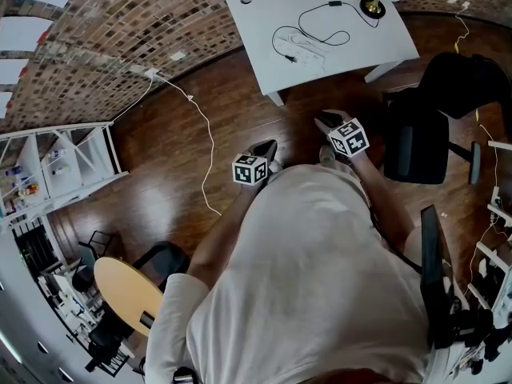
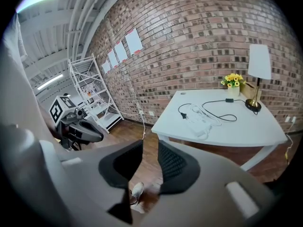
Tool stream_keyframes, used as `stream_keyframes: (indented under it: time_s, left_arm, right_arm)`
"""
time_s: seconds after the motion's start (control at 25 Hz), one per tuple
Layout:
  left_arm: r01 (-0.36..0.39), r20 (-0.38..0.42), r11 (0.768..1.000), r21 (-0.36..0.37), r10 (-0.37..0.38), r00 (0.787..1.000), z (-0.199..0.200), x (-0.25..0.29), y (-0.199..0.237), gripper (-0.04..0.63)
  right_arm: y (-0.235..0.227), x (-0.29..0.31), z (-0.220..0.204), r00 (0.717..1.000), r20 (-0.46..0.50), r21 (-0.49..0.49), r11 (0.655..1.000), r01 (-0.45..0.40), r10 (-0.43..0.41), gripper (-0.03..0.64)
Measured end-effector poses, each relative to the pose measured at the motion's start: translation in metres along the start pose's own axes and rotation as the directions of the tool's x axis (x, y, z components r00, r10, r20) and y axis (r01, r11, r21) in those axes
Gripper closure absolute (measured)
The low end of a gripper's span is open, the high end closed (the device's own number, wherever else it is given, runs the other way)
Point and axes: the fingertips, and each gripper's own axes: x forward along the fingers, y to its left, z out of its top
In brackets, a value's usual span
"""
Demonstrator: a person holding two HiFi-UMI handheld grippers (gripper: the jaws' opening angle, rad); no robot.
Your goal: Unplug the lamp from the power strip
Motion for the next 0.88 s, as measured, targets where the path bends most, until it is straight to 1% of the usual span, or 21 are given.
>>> stream_keyframes:
  time_s: [0.28, 0.88]
  left_arm:
    - [-0.005, -0.003, 1.0, -0.003, 0.005, 1.0, -0.002, 0.0, 0.001, 0.592]
    - [-0.009, -0.011, 1.0, -0.004, 0.009, 1.0, -0.002, 0.006, -0.002, 0.592]
  right_arm:
    - [0.002, 0.005, -0.002, 1.0, -0.024, -0.023, 1.0, -0.01, 0.01, 0.528]
    - [0.001, 0.006, -0.013, 0.999, -0.048, -0.013, 1.0, -0.023, 0.022, 0.528]
